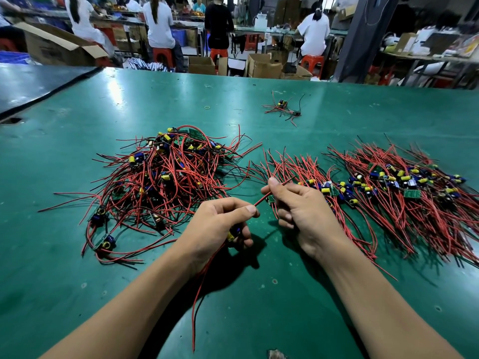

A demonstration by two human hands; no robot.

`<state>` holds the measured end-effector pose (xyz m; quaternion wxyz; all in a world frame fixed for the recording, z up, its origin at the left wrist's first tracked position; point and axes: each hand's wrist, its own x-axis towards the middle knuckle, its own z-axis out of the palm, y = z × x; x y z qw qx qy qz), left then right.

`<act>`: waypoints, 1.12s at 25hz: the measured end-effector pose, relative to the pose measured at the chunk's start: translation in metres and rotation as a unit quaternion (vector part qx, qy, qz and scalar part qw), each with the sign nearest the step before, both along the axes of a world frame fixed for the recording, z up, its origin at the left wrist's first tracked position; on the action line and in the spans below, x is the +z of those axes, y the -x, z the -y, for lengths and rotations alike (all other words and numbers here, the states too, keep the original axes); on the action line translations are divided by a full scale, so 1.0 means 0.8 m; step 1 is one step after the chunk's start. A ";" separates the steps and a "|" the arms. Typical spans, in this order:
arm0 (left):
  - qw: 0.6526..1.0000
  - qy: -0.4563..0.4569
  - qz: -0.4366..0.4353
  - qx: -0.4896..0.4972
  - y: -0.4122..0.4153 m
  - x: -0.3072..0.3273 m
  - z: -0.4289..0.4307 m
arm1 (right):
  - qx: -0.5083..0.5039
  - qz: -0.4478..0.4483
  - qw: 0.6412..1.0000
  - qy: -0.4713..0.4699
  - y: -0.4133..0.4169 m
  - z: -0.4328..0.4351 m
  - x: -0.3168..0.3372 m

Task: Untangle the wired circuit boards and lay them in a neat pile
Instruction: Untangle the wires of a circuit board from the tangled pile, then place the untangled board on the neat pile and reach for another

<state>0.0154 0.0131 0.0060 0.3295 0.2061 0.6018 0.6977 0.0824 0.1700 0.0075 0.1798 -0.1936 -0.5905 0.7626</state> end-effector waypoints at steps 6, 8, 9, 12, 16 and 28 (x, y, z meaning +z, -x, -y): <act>1.000 0.007 -0.018 -0.017 0.000 -0.001 -0.001 | -0.047 -0.006 0.989 0.141 0.002 -0.006 0.011; 0.999 0.009 -0.017 -0.026 -0.001 -0.001 0.000 | -0.042 -0.002 0.980 0.196 0.003 -0.007 0.013; 1.000 0.008 -0.011 -0.026 -0.001 0.000 0.000 | -0.039 -0.001 0.978 0.206 0.003 -0.008 0.014; 1.000 0.001 0.014 0.011 -0.002 0.004 0.000 | -0.029 0.021 0.991 0.131 0.001 -0.008 0.012; 0.986 -0.059 0.125 0.090 0.007 0.014 -0.006 | -0.028 0.024 0.999 0.014 0.000 -0.002 0.007; 0.943 -0.214 0.254 0.009 0.013 0.017 0.000 | 0.002 0.022 0.966 -0.259 -0.010 0.029 0.000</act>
